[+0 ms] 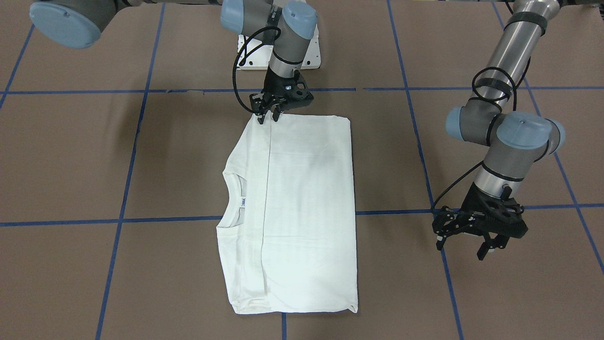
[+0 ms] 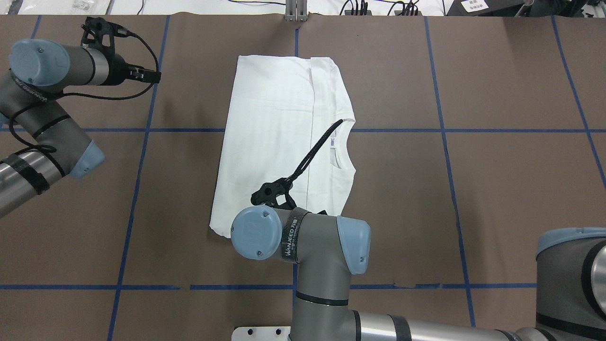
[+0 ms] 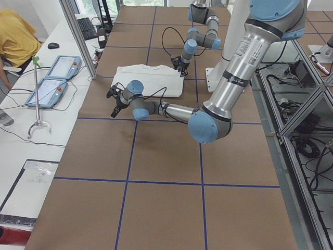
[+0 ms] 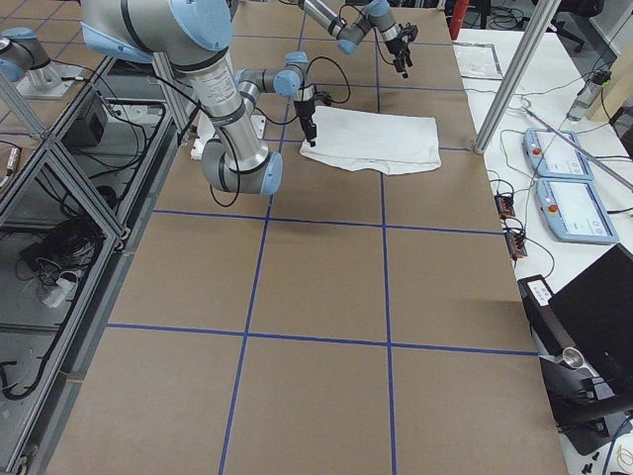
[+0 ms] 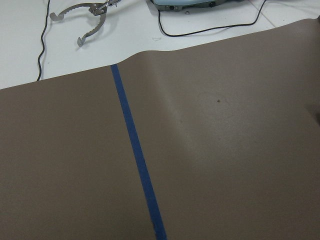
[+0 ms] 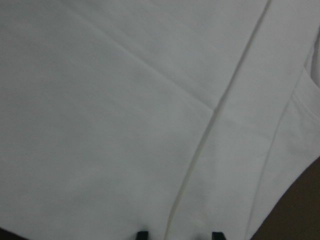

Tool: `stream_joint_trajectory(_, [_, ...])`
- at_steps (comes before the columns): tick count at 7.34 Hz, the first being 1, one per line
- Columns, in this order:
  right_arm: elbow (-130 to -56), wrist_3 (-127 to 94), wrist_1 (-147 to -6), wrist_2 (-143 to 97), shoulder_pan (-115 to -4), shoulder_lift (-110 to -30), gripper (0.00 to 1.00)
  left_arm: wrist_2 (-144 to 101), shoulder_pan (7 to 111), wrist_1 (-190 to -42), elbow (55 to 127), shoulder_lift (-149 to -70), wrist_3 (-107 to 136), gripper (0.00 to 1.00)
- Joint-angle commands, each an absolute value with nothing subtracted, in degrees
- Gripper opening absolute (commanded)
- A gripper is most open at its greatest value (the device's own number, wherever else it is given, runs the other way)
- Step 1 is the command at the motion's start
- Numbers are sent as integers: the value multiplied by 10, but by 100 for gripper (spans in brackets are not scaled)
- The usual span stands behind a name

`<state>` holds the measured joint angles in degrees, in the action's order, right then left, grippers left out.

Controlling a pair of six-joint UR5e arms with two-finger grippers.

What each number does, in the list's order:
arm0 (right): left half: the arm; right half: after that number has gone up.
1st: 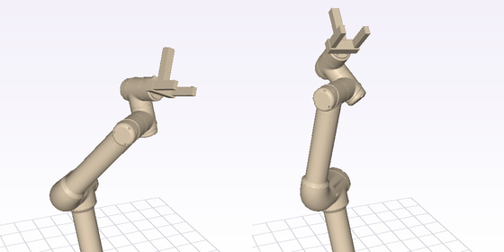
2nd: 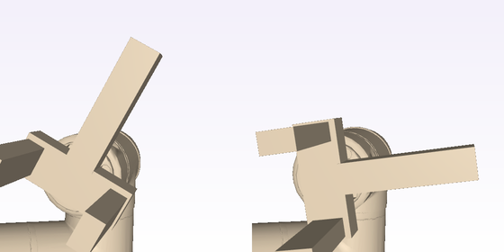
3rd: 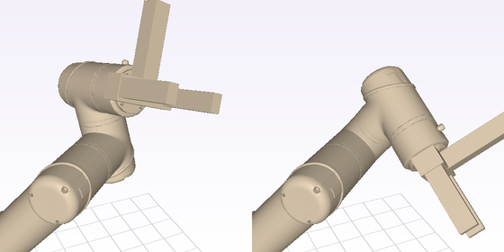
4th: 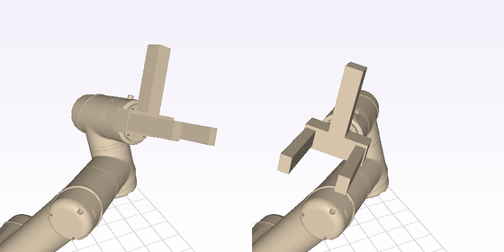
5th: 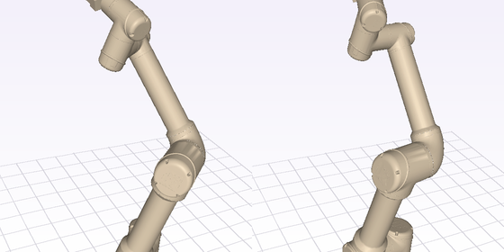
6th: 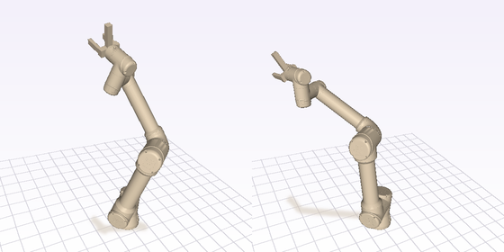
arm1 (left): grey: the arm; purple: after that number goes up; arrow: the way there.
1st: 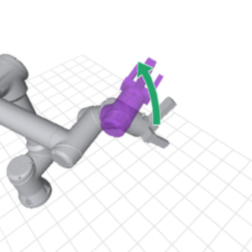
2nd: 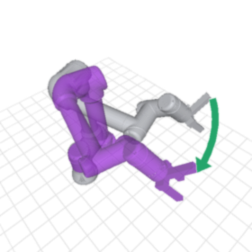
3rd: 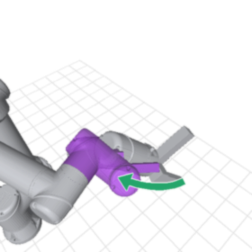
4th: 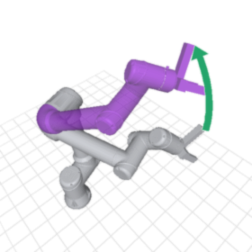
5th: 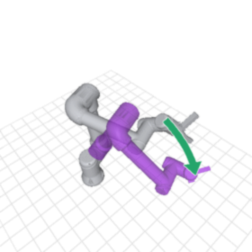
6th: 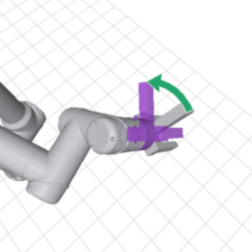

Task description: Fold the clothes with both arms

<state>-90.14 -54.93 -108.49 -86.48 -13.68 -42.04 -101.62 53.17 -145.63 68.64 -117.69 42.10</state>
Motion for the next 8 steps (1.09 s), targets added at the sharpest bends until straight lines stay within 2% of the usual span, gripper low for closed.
stream_joint_trajectory(1, [-901, -549, -1086, -865, -135, -420, 52, -1017, 531, -1456, 686, -1177, 421, 100])
stream_joint_trajectory(2, [-902, -549, -1086, -865, -135, -424, 51, -1016, 531, -1456, 686, -1177, 421, 100])
stream_joint_trajectory(3, [-903, -549, -1087, -865, -135, -425, 38, -1017, 531, -1456, 686, -1177, 421, 100])
stream_joint_trajectory(4, [-905, -549, -1097, -865, -135, -419, 6, -1016, 531, -1456, 686, -1177, 421, 100])
stream_joint_trajectory(5, [-909, -549, -1100, -863, -135, -421, 0, -1017, 530, -1456, 686, -1177, 421, 100])
stream_joint_trajectory(7, [-938, -550, -1117, -861, -139, -434, 0, -1016, 524, -1456, 686, -1177, 428, 100])
stream_joint_trajectory(8, [-987, -553, -1129, -861, -140, -471, 0, -1016, 517, -1457, 686, -1177, 440, 100])
